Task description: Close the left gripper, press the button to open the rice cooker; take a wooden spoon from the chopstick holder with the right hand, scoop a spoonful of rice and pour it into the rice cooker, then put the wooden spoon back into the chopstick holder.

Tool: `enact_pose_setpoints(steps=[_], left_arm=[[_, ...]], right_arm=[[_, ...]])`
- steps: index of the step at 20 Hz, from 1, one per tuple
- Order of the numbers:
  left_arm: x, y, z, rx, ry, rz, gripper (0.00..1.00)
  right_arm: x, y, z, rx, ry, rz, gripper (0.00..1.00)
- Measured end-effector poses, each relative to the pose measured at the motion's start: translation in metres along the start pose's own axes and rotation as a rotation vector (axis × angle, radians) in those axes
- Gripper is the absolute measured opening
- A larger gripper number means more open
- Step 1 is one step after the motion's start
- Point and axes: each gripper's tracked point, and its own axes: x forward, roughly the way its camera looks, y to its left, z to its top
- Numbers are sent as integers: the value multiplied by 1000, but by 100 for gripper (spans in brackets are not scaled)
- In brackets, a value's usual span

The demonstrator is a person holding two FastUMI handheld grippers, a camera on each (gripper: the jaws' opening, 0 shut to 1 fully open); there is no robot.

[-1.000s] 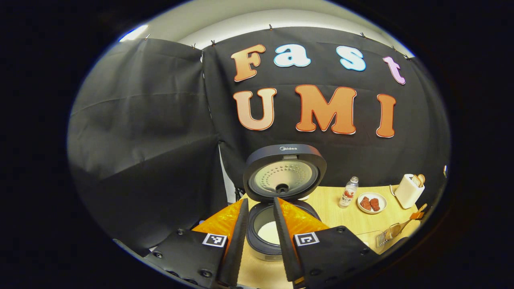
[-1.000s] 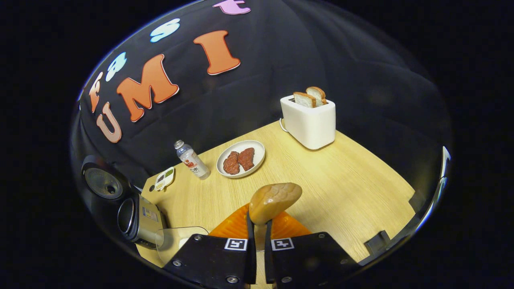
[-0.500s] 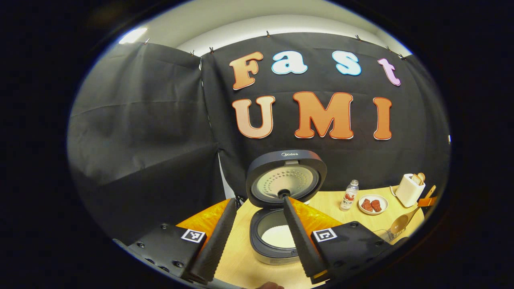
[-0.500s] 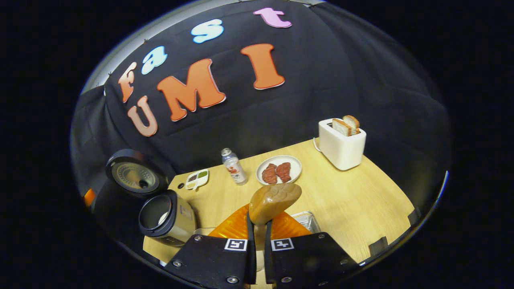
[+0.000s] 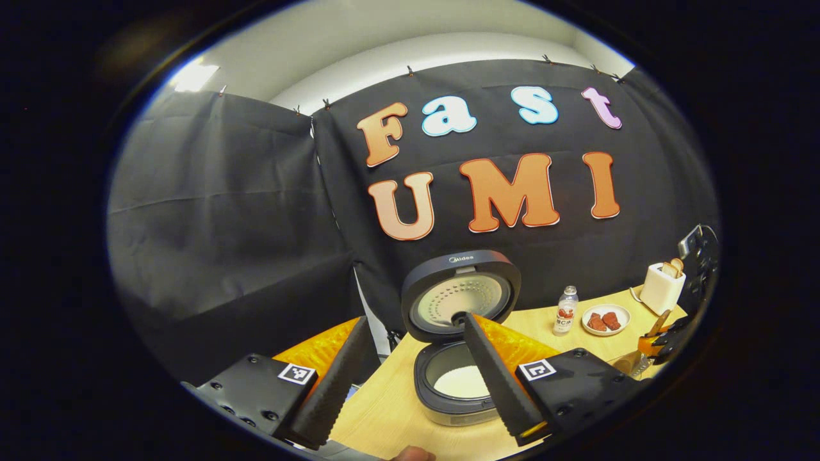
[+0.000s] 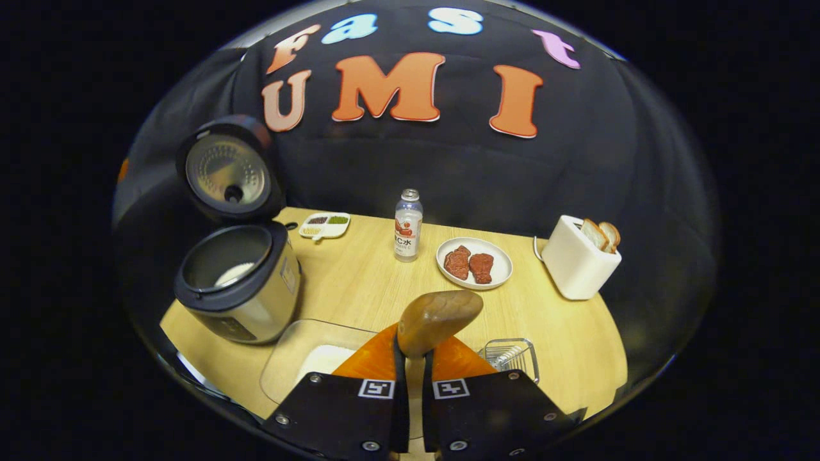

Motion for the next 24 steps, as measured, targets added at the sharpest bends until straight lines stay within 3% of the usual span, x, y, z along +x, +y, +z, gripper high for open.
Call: enact_pose_setpoints(steps=[6,15,18,19,23,24], left_arm=[[-5,24,-12,-2,26,51,92],[-11,53,-27,-1,61,114,92],[-14,63,-35,-10,77,125,92],[-15,67,-36,-16,81,130,100],[-15,79,-46,-31,98,139,99],[-14,81,-47,-36,101,139,92]], right_arm=[[12,19,-29,-235,-23,-42,6],[14,49,-45,-400,-114,-115,6],[15,60,-55,-390,-93,-106,6],[16,58,-56,-379,-81,-112,6],[17,61,-54,-303,-59,-122,6],[15,64,-52,-280,-55,-115,6]])
